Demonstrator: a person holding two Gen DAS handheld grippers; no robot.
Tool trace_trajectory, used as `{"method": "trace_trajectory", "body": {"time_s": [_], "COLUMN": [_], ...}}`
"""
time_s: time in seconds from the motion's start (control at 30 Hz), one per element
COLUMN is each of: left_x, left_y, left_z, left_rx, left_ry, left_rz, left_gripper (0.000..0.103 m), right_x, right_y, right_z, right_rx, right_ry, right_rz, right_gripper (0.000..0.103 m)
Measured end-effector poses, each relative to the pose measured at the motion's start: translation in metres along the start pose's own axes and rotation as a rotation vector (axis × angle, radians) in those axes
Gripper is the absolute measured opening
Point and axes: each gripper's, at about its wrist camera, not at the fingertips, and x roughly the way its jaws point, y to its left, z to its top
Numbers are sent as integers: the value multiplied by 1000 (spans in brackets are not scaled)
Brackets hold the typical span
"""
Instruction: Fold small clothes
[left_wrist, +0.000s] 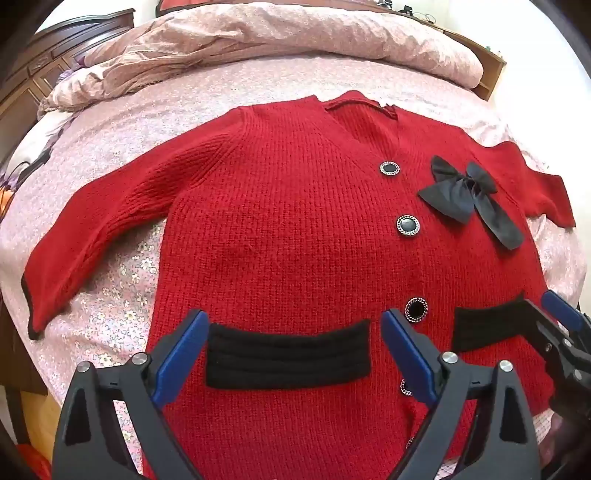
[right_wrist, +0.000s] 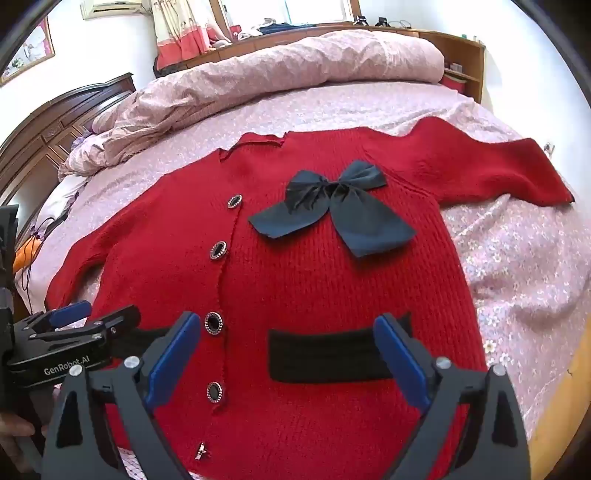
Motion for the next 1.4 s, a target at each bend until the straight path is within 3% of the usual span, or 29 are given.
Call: {"method": "trace_trajectory", "body": {"time_s": [1.4], "left_x": [-2], "left_y": [1], "left_z": [-2], "left_rx": [-2], "left_ry": [-1], "left_rz": [1], "left_gripper": [90], "right_x": [4], "right_y": [1], "right_z": [-2], "right_rx": [-5], "right_ry": [9], "right_rz": [-4], "right_gripper": [97]}}
